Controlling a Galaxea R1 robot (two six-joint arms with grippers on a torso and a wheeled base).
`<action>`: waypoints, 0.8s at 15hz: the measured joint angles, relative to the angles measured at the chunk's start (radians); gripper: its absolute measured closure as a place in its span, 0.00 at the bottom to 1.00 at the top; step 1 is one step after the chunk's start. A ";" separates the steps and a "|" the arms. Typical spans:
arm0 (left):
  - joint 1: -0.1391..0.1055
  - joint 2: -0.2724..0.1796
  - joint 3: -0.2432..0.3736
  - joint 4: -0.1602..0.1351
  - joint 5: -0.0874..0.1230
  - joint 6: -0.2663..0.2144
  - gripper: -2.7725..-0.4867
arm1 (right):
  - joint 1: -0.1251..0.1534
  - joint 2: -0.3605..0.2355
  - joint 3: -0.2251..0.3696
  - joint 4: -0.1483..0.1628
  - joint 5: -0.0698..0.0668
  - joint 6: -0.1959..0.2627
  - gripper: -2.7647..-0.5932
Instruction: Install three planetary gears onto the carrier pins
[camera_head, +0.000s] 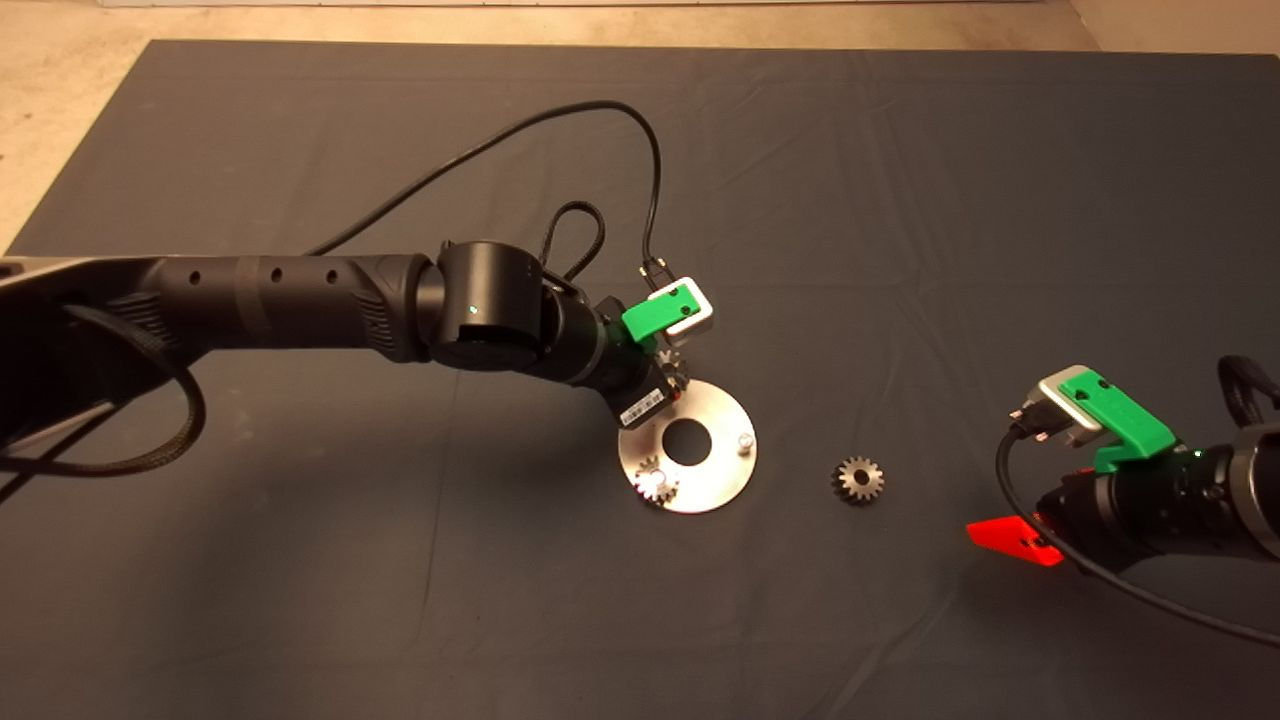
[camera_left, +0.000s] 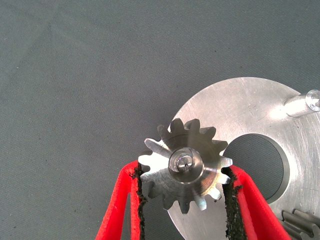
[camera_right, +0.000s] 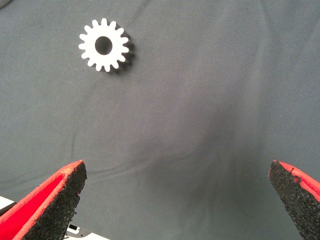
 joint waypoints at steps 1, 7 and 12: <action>0.000 0.000 0.000 0.000 0.000 0.000 0.90 | 0.000 0.000 0.000 0.000 0.000 0.000 0.02; 0.000 0.000 0.000 -0.027 -0.004 0.008 0.90 | 0.000 0.000 0.000 0.000 0.000 0.000 0.02; -0.006 -0.001 0.000 -0.099 -0.007 0.082 0.90 | 0.000 0.000 0.000 0.000 0.000 0.000 0.02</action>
